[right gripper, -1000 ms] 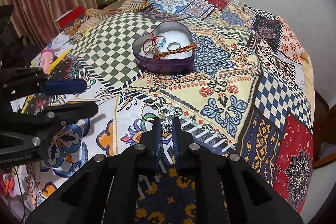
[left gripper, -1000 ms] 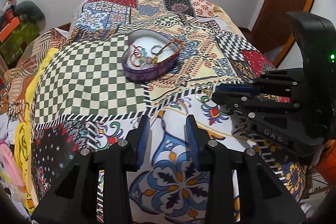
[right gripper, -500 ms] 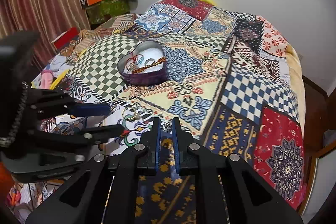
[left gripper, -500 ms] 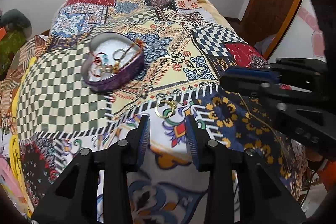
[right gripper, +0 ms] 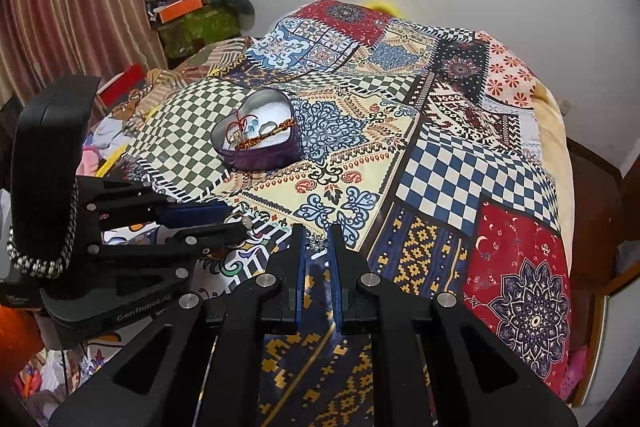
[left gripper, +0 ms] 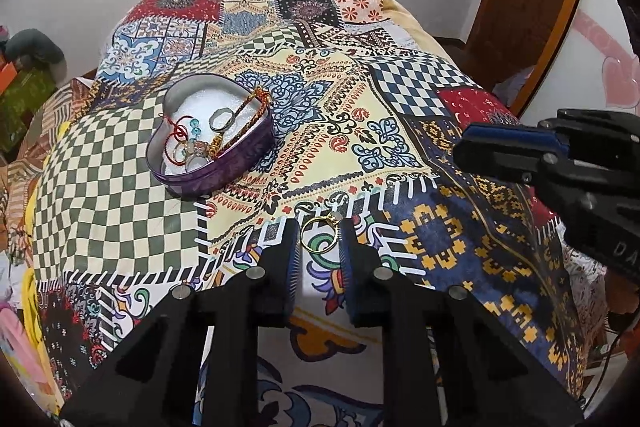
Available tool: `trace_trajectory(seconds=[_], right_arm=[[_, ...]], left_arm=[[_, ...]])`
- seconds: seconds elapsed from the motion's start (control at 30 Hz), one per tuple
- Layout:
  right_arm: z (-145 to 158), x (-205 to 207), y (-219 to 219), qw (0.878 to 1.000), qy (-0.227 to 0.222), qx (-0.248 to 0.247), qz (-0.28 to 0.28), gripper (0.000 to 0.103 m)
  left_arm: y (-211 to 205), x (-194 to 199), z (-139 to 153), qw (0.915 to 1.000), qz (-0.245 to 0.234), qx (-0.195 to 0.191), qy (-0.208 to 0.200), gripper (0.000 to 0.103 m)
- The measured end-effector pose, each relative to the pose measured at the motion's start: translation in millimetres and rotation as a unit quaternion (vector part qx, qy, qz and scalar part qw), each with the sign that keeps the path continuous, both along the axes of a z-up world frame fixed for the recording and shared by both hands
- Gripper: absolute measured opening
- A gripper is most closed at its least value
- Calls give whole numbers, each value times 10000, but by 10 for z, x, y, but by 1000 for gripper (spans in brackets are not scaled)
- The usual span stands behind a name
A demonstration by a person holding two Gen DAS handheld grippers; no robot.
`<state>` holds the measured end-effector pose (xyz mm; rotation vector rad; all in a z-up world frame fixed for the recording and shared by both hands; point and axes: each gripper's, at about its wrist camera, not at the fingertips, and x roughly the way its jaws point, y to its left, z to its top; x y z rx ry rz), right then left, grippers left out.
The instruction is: Organize jewelry
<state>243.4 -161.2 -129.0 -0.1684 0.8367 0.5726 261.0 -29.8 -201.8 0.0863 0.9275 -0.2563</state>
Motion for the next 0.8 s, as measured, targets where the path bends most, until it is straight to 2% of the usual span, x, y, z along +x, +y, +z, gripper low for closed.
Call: trace_trajectory(seconds=[0.2, 0.8], right_arm=[[92, -9, 10, 9999, -86, 62, -17, 9], [478, -9, 262, 9983, -539, 195, 91, 9]], left_arm=[[47, -73, 103, 9999, 71, -2, -125, 18], [561, -163, 745, 9949, 539, -262, -813, 18]])
